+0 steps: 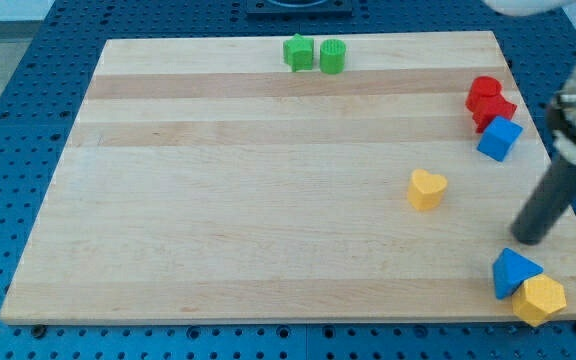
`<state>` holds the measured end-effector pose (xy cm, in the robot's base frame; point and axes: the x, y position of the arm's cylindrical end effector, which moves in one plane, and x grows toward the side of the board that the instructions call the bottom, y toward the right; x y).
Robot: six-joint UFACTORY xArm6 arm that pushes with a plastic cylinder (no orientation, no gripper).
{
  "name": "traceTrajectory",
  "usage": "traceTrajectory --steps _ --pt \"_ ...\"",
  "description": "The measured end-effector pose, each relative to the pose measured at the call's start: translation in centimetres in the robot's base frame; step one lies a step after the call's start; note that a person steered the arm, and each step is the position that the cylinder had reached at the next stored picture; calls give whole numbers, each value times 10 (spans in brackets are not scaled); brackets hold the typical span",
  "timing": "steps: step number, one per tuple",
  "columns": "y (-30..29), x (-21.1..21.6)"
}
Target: Put the blue triangle diagonally to yellow heart
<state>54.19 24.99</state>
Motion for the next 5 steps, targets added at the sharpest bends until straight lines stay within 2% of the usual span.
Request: traceTrajectory --steps 1,2,4,5 --pt "41 34" --pt "46 76" --pt "-11 75" --pt "-19 75"
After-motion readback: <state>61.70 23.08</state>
